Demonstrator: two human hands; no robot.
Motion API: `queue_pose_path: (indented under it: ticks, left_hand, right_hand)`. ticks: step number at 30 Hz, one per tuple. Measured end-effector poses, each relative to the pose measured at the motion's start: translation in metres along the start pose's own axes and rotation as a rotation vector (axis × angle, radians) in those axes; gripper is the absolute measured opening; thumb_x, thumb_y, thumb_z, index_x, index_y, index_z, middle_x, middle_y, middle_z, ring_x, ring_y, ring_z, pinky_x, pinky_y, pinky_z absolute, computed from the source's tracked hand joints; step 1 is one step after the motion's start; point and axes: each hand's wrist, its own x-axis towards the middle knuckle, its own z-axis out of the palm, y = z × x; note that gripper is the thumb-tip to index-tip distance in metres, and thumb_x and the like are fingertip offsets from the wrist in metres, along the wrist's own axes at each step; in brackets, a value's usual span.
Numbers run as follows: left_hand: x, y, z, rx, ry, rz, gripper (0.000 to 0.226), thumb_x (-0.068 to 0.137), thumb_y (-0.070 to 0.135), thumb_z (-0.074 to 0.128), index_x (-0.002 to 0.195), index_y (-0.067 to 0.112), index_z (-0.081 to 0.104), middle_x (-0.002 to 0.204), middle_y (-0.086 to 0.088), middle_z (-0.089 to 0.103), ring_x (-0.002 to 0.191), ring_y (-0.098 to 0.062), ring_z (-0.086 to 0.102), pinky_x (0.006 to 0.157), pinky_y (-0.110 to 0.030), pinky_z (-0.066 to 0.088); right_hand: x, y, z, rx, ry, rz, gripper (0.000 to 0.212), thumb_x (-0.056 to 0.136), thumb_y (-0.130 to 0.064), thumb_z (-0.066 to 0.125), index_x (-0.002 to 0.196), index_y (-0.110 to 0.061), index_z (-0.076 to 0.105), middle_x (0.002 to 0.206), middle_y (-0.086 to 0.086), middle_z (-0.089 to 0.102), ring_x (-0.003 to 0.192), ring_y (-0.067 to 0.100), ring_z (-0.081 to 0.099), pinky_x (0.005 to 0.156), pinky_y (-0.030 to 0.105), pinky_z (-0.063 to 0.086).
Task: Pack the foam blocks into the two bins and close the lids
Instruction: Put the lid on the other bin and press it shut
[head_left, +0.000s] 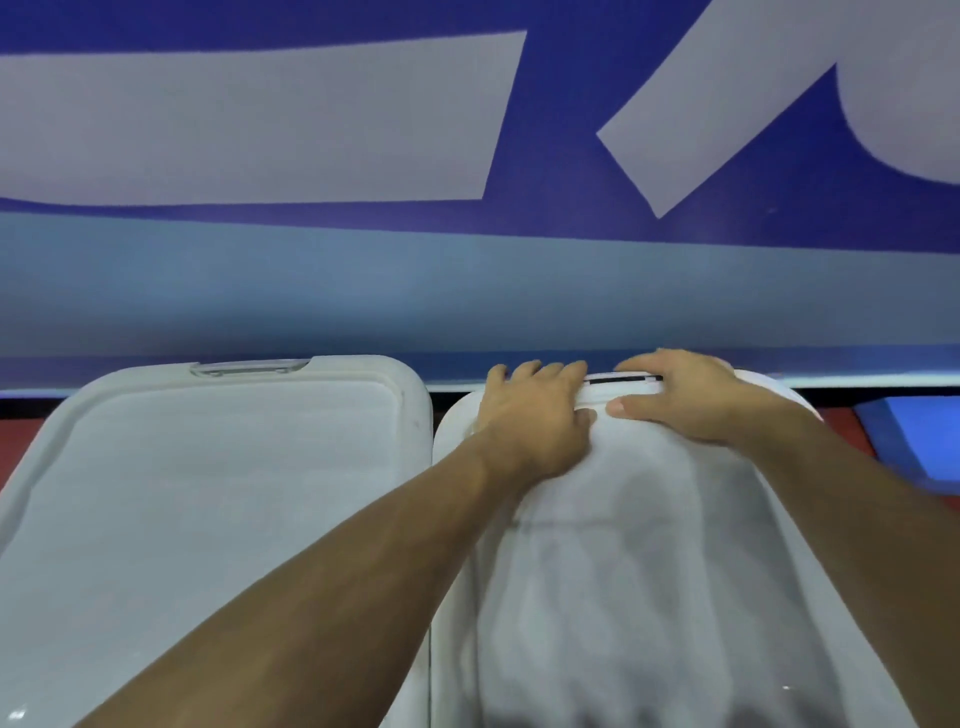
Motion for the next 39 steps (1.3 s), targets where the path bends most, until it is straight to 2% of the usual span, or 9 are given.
queue_pose_path:
  ticks: [3, 6, 10, 14, 20, 25, 28, 34, 39]
  left_hand:
    - [-0.012, 0.01, 0.011, 0.04, 0.04, -0.032, 0.049, 0.102, 0.033, 0.033, 0.149, 0.021, 0.028, 0.156, 0.0, 0.031, 0.147, -0.03, 0.015, 0.116, -0.056, 0.006]
    - [-0.04, 0.028, 0.017, 0.175, 0.001, -0.071, 0.056, 0.104, 0.034, 0.022, 0.156, 0.021, 0.003, 0.164, -0.009, 0.0, 0.149, -0.034, -0.005, 0.118, -0.055, -0.004]
    - [-0.145, 0.06, 0.047, 0.126, -0.063, -0.034, 0.061, 0.103, 0.044, 0.014, 0.154, 0.023, -0.012, 0.16, -0.007, -0.022, 0.143, -0.032, -0.028, 0.115, -0.054, -0.016]
    - [-0.253, 0.096, 0.08, 0.094, 0.019, 0.078, 0.062, 0.1, 0.044, 0.026, 0.155, 0.015, 0.017, 0.161, -0.016, 0.008, 0.147, -0.039, -0.003, 0.116, -0.062, 0.004]
    - [-0.379, 0.154, 0.105, 0.093, -0.102, 0.128, 0.069, 0.09, 0.052, 0.041, 0.146, 0.014, 0.041, 0.156, -0.017, 0.028, 0.144, -0.042, 0.017, 0.108, -0.065, 0.016]
    - [-0.428, 0.188, 0.12, 0.207, -0.188, 0.065, 0.083, 0.081, 0.06, 0.048, 0.148, 0.013, 0.035, 0.156, -0.022, 0.024, 0.141, -0.05, 0.02, 0.104, -0.071, 0.021]
    - [-0.422, 0.196, 0.132, 0.194, -0.159, -0.028, 0.06, 0.093, 0.042, 0.041, 0.145, 0.013, 0.041, 0.153, -0.023, 0.033, 0.138, -0.05, 0.029, 0.098, -0.071, 0.032]
    - [-0.407, 0.184, 0.154, 0.197, 0.066, 0.024, 0.04, 0.099, 0.026, 0.047, 0.134, 0.01, 0.056, 0.141, -0.022, 0.051, 0.129, -0.047, 0.045, 0.091, -0.065, 0.046]
    - [-0.401, 0.178, 0.15, 0.245, 0.076, 0.084, 0.047, 0.1, 0.033, 0.041, 0.14, 0.009, 0.05, 0.144, -0.022, 0.047, 0.133, -0.047, 0.04, 0.095, -0.066, 0.042]
  right_hand:
    - [-0.024, -0.009, 0.024, -0.137, 0.176, -0.059, 0.056, 0.093, -0.054, 0.046, 0.141, -0.027, 0.042, 0.148, -0.005, 0.042, 0.144, 0.018, 0.019, 0.115, 0.044, 0.01]
    - [-0.061, -0.025, 0.054, -0.292, 0.33, -0.065, 0.058, 0.099, -0.046, 0.031, 0.149, -0.018, 0.026, 0.156, 0.009, 0.026, 0.144, 0.032, 0.017, 0.115, 0.051, 0.018]
    - [-0.152, -0.035, 0.085, -0.304, 0.141, -0.163, 0.057, 0.1, -0.04, 0.024, 0.152, -0.02, 0.011, 0.16, 0.009, 0.0, 0.147, 0.031, 0.0, 0.118, 0.049, 0.007]
    - [-0.265, -0.01, 0.11, -0.334, 0.045, -0.246, 0.063, 0.095, -0.046, 0.005, 0.152, -0.02, 0.006, 0.16, 0.003, -0.005, 0.146, 0.023, -0.011, 0.118, 0.044, 0.001]
    - [-0.406, 0.013, 0.141, -0.248, -0.037, -0.345, 0.068, 0.095, -0.051, 0.035, 0.152, -0.02, 0.016, 0.16, 0.0, 0.0, 0.147, 0.018, -0.005, 0.116, 0.042, 0.001]
    - [-0.472, 0.043, 0.146, -0.392, -0.125, -0.426, 0.085, 0.08, -0.052, 0.05, 0.151, -0.015, 0.022, 0.16, 0.007, 0.011, 0.146, 0.027, 0.009, 0.112, 0.048, 0.013]
    - [-0.483, 0.055, 0.16, -0.461, -0.028, -0.38, 0.071, 0.082, -0.028, 0.041, 0.15, -0.014, 0.025, 0.159, 0.009, 0.018, 0.144, 0.033, 0.017, 0.108, 0.055, 0.021]
    - [-0.461, 0.049, 0.198, -0.423, 0.192, -0.269, 0.064, 0.084, -0.049, 0.041, 0.139, -0.016, 0.042, 0.15, 0.012, 0.036, 0.134, 0.034, 0.035, 0.1, 0.06, 0.028]
    - [-0.455, 0.052, 0.199, -0.463, 0.258, -0.308, 0.067, 0.083, -0.039, 0.048, 0.144, -0.015, 0.035, 0.153, 0.013, 0.031, 0.137, 0.035, 0.033, 0.1, 0.061, 0.03]
